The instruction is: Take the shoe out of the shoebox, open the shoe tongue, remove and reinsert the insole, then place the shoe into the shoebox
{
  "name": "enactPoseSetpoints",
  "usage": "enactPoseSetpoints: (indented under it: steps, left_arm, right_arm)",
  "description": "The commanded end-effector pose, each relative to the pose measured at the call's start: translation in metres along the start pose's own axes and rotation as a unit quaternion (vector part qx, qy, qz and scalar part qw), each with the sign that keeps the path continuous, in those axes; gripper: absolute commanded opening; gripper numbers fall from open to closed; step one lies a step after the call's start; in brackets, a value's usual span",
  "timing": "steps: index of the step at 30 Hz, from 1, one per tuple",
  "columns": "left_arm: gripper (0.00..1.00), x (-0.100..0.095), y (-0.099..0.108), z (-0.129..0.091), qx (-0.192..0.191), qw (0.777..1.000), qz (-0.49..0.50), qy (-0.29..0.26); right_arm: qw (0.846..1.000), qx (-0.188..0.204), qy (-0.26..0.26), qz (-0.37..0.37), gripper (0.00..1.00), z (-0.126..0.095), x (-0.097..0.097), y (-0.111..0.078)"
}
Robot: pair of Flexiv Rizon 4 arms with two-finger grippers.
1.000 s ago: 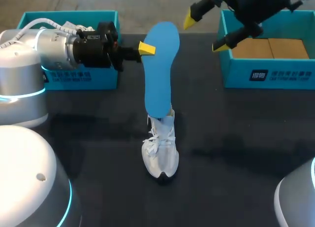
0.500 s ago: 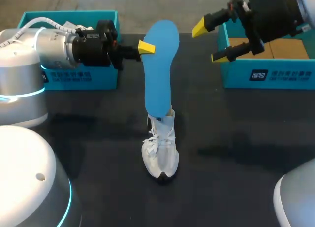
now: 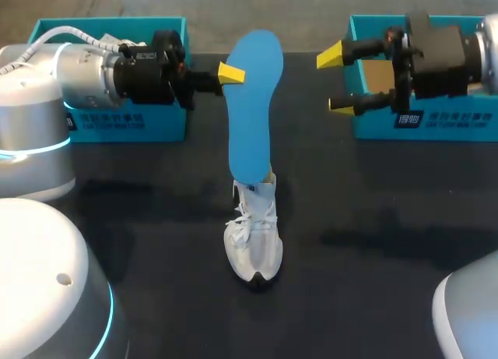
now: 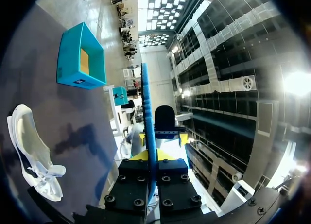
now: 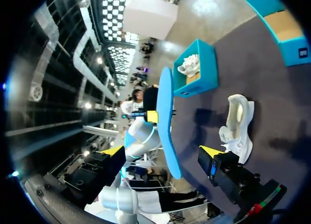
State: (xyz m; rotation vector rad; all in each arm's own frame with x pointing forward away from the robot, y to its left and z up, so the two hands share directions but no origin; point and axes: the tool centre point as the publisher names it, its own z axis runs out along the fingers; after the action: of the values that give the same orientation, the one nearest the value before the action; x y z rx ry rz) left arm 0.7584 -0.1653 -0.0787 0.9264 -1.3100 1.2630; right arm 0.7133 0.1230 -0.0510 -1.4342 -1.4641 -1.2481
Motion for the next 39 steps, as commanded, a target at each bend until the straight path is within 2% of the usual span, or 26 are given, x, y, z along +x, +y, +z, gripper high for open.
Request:
enactPoseSetpoints:
  steps: [1, 18, 30, 32, 35, 37, 39]
  left_arm:
    - [0.0, 0.002, 0.001, 0.0, 0.0, 1.0, 0.001, -0.001]
    - [0.0, 0.003, 0.001, 0.002, -0.003, 1.0, 0.003, -0.002]
    - [0.0, 0.003, -0.004, 0.002, -0.006, 1.0, 0.002, -0.004]
    - [0.0, 0.002, -0.004, 0.002, -0.007, 1.0, 0.02, -0.007]
    - [0.0, -0.002, -0.003, 0.004, -0.011, 0.995, 0.1, -0.021]
    - [0.0, -0.004, -0.006, 0.004, -0.005, 0.984, 0.175, -0.04]
    - [0.0, -0.004, -0.009, 0.003, 0.012, 0.972, 0.234, -0.025]
  right_arm:
    - [0.992, -0.005, 0.124, 0.003, 1.0, 0.004, -0.007, -0.006]
    - [0.995, 0.004, 0.099, 0.019, 1.0, 0.01, -0.013, -0.005]
    - [0.994, 0.0, 0.104, 0.021, 1.0, 0.01, -0.013, -0.005]
    - [0.994, 0.0, 0.104, 0.021, 1.0, 0.01, -0.013, -0.005]
    - [0.994, 0.0, 0.104, 0.021, 1.0, 0.01, -0.013, -0.005]
    - [0.994, 0.0, 0.104, 0.021, 1.0, 0.01, -0.013, -0.005]
    - [0.994, 0.0, 0.104, 0.021, 1.0, 0.01, -0.013, -0.005]
